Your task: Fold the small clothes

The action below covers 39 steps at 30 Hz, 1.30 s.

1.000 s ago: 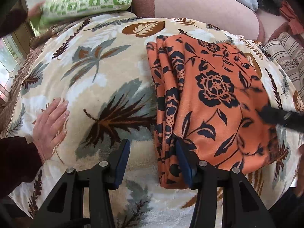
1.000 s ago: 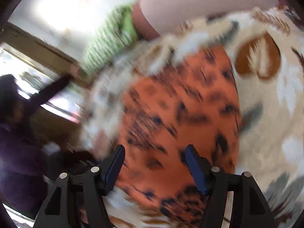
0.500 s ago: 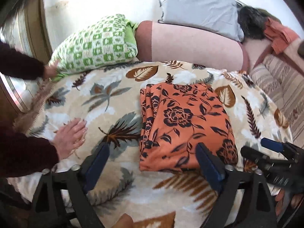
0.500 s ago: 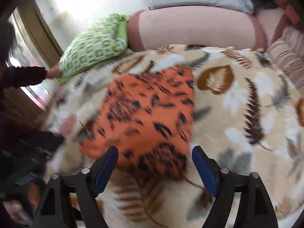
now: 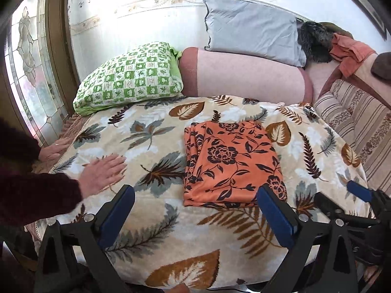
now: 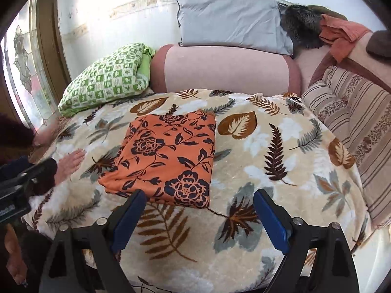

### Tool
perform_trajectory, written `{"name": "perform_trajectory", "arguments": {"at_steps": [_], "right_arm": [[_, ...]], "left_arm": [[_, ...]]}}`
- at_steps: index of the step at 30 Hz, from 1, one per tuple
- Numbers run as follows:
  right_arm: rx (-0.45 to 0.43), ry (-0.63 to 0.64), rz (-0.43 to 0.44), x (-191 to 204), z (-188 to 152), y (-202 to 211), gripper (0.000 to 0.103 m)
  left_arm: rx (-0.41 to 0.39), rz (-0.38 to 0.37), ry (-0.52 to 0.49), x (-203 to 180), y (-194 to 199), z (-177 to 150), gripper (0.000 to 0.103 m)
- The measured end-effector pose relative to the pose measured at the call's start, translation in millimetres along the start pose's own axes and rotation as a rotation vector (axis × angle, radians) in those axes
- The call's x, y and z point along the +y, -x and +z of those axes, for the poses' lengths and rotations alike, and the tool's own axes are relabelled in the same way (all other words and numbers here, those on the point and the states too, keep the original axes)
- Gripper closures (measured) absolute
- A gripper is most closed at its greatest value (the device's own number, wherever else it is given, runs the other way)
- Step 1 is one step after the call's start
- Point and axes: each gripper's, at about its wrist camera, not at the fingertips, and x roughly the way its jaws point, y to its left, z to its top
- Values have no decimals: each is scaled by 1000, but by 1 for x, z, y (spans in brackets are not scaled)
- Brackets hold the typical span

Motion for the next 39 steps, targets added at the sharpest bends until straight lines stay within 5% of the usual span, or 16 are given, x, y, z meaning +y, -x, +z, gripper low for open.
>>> {"name": "perform_trajectory", "arguments": {"at_steps": [39], "right_arm": [[26,31,-8,17,6,-19,11]], "left_arm": [[42,-46,-15,-5,-16,7,3]]}}
